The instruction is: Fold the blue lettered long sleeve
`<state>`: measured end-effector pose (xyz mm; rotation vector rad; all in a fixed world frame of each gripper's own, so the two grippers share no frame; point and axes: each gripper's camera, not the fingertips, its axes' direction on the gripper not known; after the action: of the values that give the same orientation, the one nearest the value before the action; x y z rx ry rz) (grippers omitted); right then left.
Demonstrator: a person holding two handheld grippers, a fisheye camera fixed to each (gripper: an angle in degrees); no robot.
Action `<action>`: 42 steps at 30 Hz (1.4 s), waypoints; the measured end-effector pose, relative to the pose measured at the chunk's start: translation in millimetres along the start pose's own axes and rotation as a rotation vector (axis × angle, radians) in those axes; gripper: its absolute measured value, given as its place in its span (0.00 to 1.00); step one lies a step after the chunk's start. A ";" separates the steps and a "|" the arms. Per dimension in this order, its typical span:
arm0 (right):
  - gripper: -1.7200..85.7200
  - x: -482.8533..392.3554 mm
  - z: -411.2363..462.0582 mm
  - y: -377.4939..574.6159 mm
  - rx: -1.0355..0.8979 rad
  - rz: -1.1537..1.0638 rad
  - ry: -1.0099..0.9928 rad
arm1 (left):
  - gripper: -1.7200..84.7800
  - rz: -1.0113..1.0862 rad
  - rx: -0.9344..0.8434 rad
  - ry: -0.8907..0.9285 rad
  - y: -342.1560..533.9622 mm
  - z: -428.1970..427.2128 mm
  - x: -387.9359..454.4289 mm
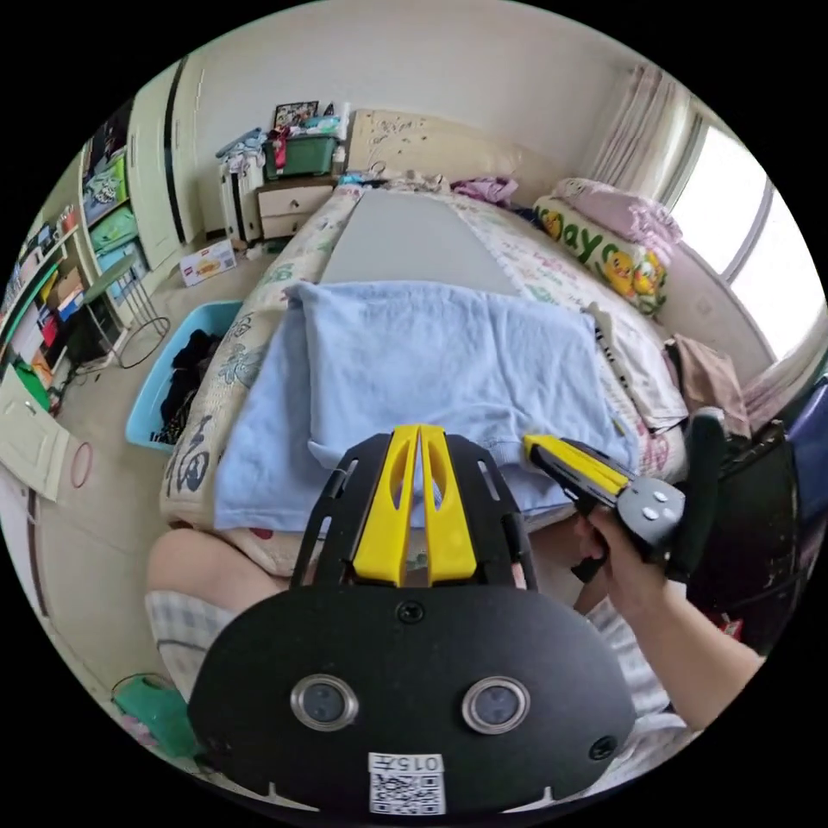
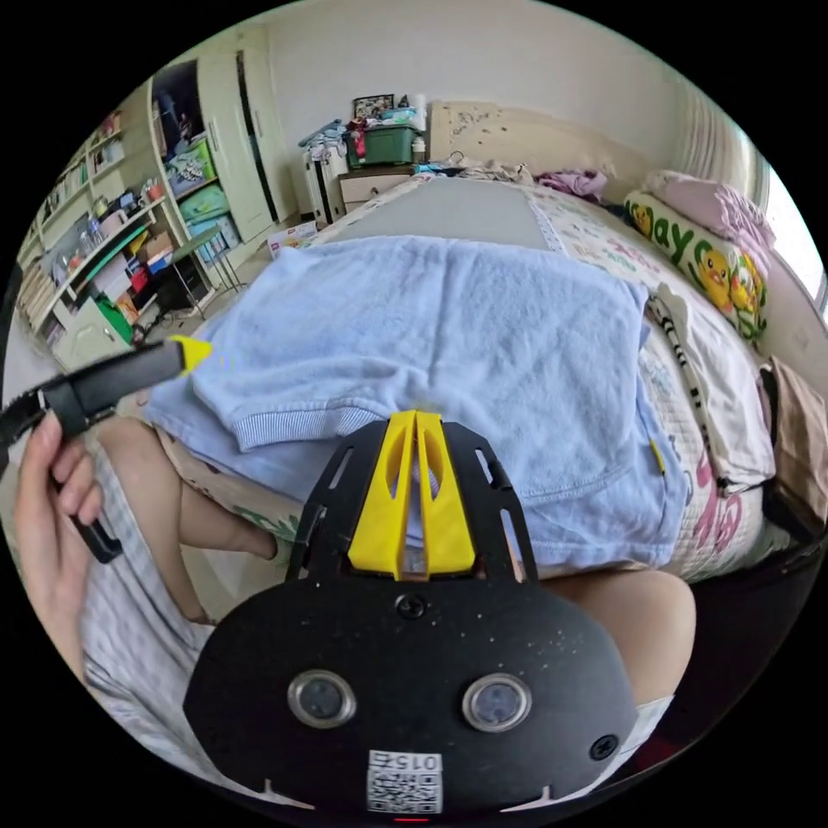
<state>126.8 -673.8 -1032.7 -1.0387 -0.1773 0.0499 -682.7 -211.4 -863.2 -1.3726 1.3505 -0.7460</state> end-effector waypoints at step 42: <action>0.09 -163.9 129.2 -23.3 -0.164 -0.339 -0.074 | 0.09 0.621 -0.157 -0.115 37.6 -2.9 45.6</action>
<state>-57.5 -595.9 -968.9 -1.1581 -0.4281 -0.2366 -689.4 -250.0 -907.6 -1.0024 1.6469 -0.1459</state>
